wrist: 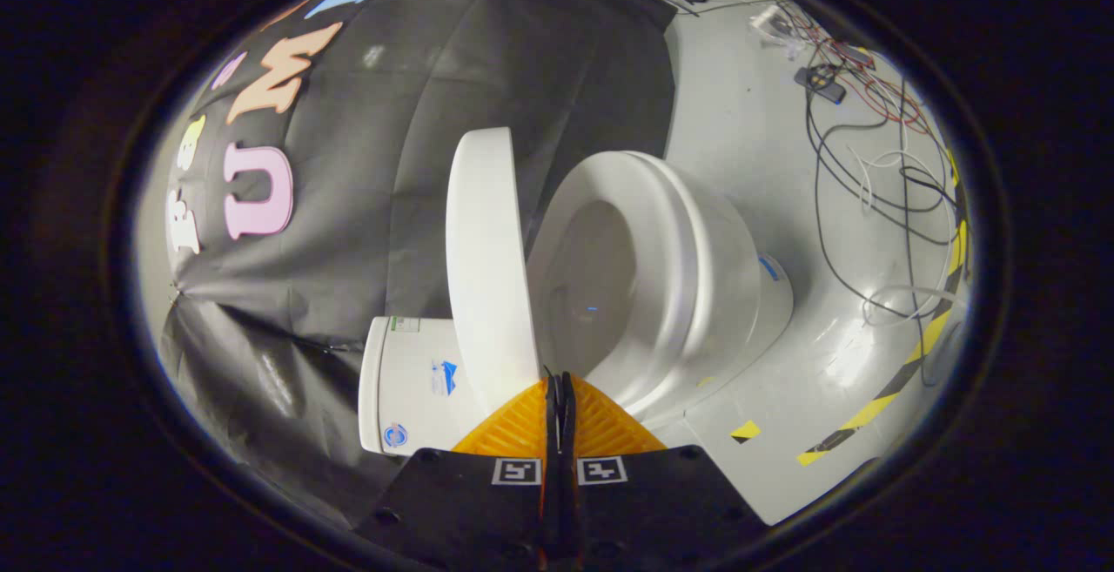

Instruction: Open the toilet lid.

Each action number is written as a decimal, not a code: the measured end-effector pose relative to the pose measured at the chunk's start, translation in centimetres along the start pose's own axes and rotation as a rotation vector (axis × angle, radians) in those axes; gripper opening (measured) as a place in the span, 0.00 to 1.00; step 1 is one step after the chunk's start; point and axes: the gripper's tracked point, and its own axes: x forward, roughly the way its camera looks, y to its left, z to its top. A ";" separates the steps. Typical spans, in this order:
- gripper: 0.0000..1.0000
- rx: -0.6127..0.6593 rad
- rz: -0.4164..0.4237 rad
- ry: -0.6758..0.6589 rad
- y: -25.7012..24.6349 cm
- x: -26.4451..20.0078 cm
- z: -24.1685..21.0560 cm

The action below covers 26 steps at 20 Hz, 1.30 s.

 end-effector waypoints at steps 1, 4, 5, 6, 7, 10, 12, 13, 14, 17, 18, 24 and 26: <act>0.01 0.005 -0.003 -0.011 0.4 -0.1 0.0; 0.01 -0.019 -0.019 -0.042 2.3 -0.3 0.1; 0.01 -0.055 -0.028 -0.043 3.0 -0.5 0.1; 0.01 -0.080 -0.038 -0.040 4.1 -0.7 -0.1; 0.01 -0.081 -0.051 -0.043 5.1 -0.8 -0.1; 0.01 -0.176 -0.092 -0.042 7.8 -1.3 -0.6; 0.01 -0.228 -0.110 -0.042 9.8 -1.3 -1.2; 0.01 -0.254 -0.118 -0.041 10.4 -1.5 -1.5; 0.01 -0.265 -0.121 -0.045 11.0 -1.6 -1.6; 0.01 -0.285 -0.102 -0.060 13.0 -1.5 -2.3; 0.01 -0.300 -0.096 -0.061 13.5 -1.4 -2.5; 0.01 -0.344 -0.051 -0.078 17.3 -1.1 -4.6; 0.01 -0.374 -0.046 -0.072 18.4 -0.9 -5.3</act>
